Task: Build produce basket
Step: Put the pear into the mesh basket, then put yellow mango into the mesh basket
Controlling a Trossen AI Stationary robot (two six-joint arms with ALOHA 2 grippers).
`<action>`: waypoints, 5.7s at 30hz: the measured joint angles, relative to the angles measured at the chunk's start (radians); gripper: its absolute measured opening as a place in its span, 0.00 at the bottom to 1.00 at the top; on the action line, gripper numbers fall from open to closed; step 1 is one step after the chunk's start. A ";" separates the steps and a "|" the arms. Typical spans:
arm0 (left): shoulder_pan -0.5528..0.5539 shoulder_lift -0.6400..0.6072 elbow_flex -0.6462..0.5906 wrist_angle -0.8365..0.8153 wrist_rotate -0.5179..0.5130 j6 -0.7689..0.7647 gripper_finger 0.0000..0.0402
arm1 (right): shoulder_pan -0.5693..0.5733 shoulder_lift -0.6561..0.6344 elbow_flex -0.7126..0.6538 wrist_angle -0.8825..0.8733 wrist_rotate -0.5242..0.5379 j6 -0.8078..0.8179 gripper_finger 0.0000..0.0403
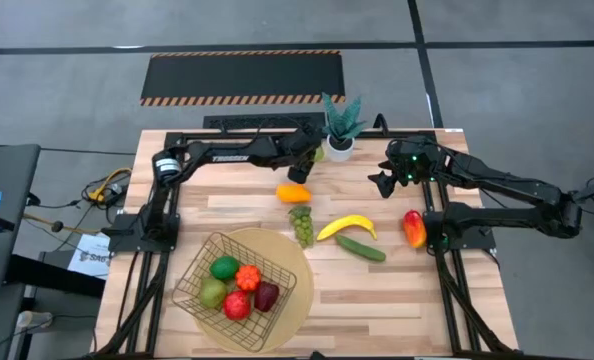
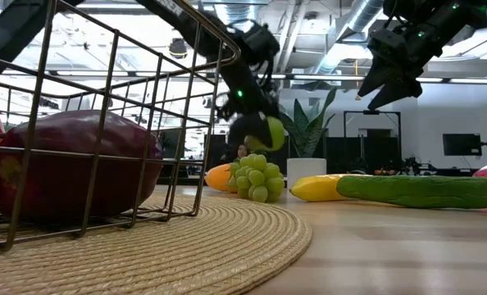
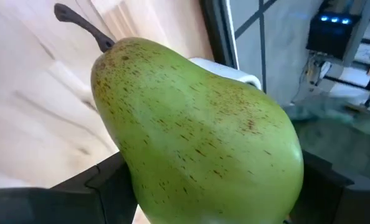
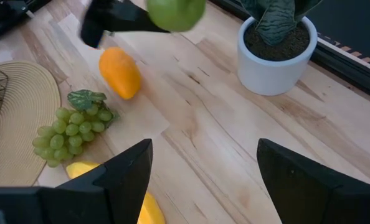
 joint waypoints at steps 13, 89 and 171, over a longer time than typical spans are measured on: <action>-0.070 -0.278 0.001 -0.208 0.166 0.645 0.73 | 0.001 0.000 0.000 0.000 0.000 -0.023 0.77; -0.933 -0.161 -0.005 -0.714 0.454 1.685 0.78 | 0.000 0.000 0.000 0.026 -0.001 -0.027 0.77; -0.028 0.156 0.258 -0.716 0.369 2.336 0.90 | 0.000 -0.001 0.000 -0.065 -0.010 -0.027 0.77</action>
